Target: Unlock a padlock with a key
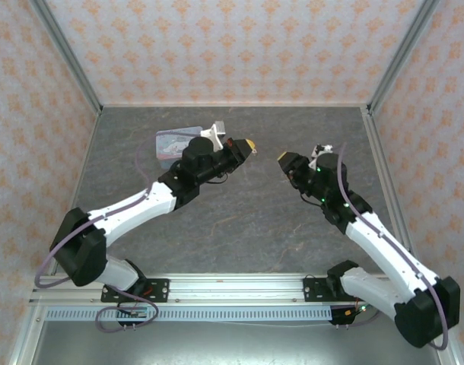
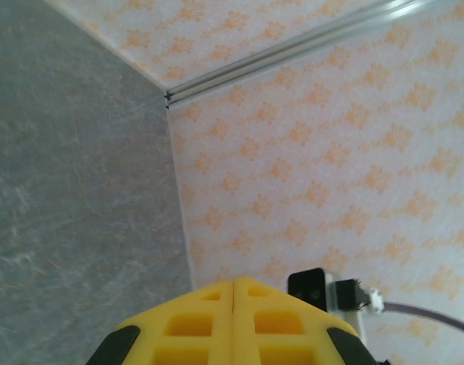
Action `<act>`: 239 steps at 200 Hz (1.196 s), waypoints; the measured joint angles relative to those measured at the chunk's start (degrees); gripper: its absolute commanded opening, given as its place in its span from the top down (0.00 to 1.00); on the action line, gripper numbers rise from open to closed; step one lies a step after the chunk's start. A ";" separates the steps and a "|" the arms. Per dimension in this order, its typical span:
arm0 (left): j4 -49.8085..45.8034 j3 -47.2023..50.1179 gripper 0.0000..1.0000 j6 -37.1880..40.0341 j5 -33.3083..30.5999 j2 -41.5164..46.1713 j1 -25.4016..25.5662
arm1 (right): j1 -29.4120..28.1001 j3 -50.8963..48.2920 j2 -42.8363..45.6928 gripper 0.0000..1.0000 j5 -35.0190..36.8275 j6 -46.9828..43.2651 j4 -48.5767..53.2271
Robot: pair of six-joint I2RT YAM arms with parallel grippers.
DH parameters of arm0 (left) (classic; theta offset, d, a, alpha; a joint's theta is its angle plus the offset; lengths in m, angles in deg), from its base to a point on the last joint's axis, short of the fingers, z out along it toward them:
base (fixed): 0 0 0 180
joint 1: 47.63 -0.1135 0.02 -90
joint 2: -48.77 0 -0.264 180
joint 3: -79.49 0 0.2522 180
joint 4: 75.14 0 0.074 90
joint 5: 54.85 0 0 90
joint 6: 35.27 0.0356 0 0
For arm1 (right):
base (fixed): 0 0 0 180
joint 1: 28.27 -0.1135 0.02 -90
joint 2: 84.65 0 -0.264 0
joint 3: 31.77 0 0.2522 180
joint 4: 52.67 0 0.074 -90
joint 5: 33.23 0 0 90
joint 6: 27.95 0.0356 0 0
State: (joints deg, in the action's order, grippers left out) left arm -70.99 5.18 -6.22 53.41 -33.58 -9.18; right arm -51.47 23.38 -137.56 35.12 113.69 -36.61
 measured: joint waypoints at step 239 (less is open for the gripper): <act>-12.09 -8.41 1.00 21.09 16.50 3.80 -0.20 | -0.66 -1.90 -3.23 0.67 -29.88 -9.92 -30.05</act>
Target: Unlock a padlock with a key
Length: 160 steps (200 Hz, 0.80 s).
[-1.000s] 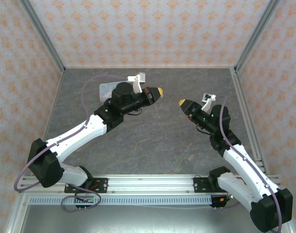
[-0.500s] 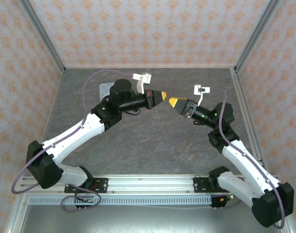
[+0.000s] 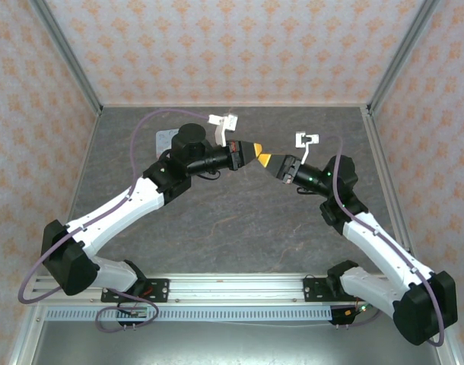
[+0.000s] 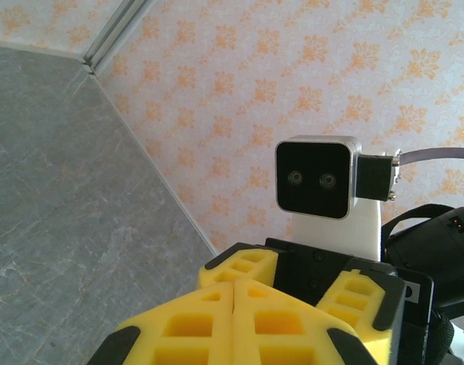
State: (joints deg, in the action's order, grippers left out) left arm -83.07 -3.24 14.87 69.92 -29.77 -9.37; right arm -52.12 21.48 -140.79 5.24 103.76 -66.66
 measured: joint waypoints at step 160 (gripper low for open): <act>-0.70 -0.24 0.59 0.42 -0.70 -0.59 -0.22 | -0.26 1.03 -0.39 1.00 0.96 -1.46 3.80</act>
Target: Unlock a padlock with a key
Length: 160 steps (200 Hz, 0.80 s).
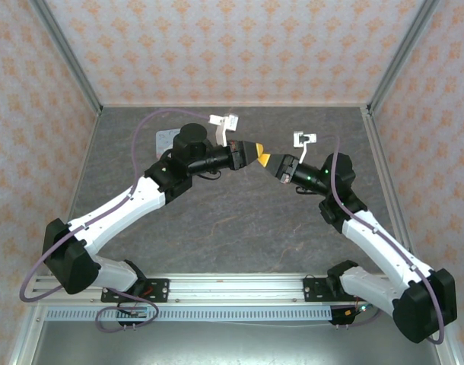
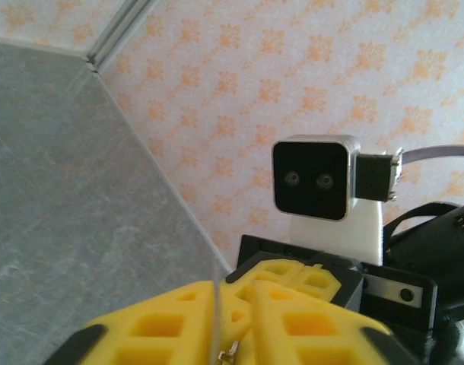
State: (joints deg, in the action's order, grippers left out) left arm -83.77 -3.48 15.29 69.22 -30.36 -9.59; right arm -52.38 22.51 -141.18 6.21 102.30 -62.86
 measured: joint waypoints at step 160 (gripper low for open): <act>-35.21 -23.34 0.10 20.11 -34.82 -26.58 -16.24 | 0.00 0.00 13.33 1.00 16.57 -10.34 31.04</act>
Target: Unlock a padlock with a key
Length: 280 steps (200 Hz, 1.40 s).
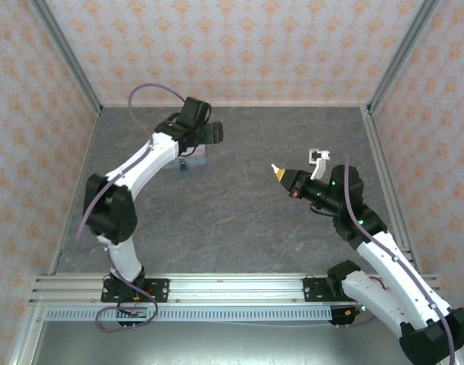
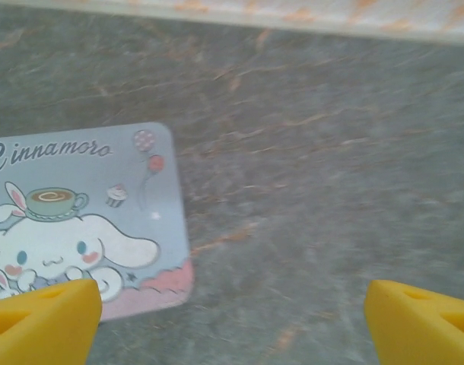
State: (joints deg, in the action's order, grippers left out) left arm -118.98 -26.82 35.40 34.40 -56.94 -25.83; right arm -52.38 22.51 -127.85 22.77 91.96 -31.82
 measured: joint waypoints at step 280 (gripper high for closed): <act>1.09 5.40 0.10 1.97 -2.08 -7.69 9.22 | 0.09 0.00 1.84 1.00 6.45 -2.21 9.75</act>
State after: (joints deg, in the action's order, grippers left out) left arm -117.89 -21.42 37.36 32.32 -64.63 -16.61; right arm -52.30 22.51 -126.02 29.22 89.75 -22.07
